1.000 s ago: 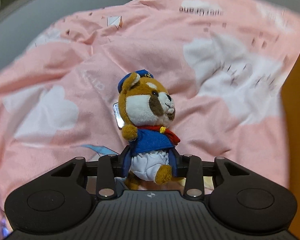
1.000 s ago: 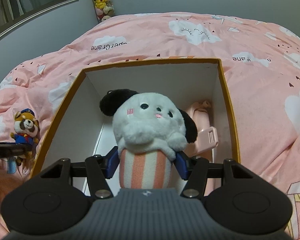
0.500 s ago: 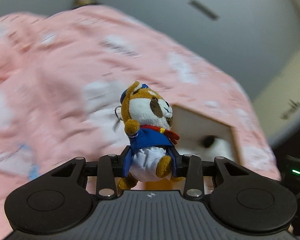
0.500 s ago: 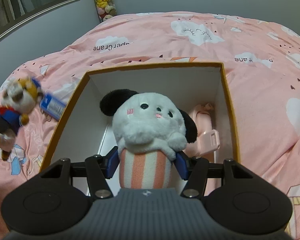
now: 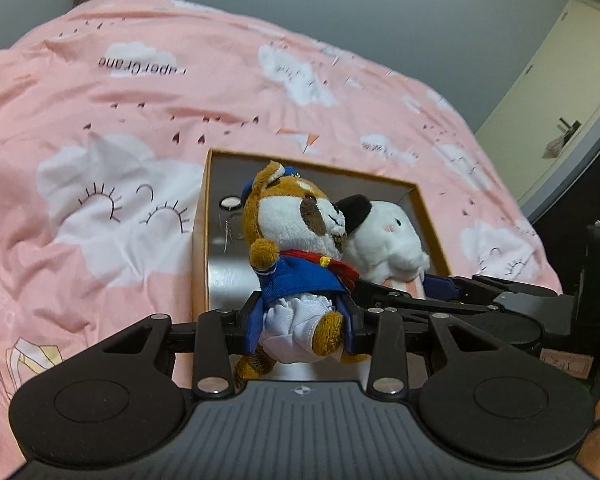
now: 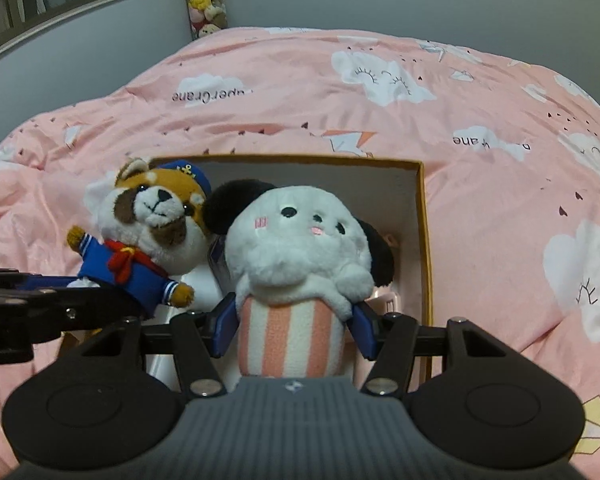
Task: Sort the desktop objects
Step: 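Carry the bear plush over the box with the left gripper while the right holds the dog plush, then lower both plushes into the box and open both grippers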
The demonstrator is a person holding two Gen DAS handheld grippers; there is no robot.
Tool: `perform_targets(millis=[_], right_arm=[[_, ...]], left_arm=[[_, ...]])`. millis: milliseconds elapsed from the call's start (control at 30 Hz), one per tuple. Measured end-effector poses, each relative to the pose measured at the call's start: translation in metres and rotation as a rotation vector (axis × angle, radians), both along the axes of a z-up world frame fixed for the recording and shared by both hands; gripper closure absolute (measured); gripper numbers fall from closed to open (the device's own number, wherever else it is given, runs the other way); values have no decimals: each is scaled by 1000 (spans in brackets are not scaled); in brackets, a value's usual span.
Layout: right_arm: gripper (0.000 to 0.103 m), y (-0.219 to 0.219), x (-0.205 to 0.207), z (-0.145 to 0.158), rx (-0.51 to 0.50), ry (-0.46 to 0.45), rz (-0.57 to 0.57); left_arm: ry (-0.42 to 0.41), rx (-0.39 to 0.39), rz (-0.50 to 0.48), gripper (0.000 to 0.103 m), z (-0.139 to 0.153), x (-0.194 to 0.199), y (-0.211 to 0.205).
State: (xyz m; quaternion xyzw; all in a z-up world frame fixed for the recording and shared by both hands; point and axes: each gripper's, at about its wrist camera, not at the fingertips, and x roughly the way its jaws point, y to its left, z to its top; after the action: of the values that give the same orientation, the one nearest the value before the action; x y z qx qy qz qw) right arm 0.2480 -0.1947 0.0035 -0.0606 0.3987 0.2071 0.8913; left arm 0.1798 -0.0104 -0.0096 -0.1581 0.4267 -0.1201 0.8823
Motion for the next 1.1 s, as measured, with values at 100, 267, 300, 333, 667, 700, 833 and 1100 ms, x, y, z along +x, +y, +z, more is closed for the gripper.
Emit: perform_targets(millis=[100,267,300,333,667,700,833,1100], right_arm=[[43,4,4,-6,-19,-1,5],[43,12,9,-11,-63,-32,22],[42,14,9,-12,-78,-42,24],[42,15,10,-12,-88,-48,24],[40,29,21,-19,-208,-101,96],[39,32,20,-22,-227,-108,120],[36,35,18,-27,-277,-135,154],[29,27,10,-24,-301,-101,218]], left_arm=[[40,25,3,60,-5,5,-2],[100,77,26,60,-14,15,-7],[109,89,36,60,-15,17,-8],[112,94,43,60,-17,18,-8],[81,99,43,56,-20,30,-11],[73,108,42,54,-21,30,-13],[24,155,17,48,-21,29,-21],[19,99,-14,44,-16,22,-11]])
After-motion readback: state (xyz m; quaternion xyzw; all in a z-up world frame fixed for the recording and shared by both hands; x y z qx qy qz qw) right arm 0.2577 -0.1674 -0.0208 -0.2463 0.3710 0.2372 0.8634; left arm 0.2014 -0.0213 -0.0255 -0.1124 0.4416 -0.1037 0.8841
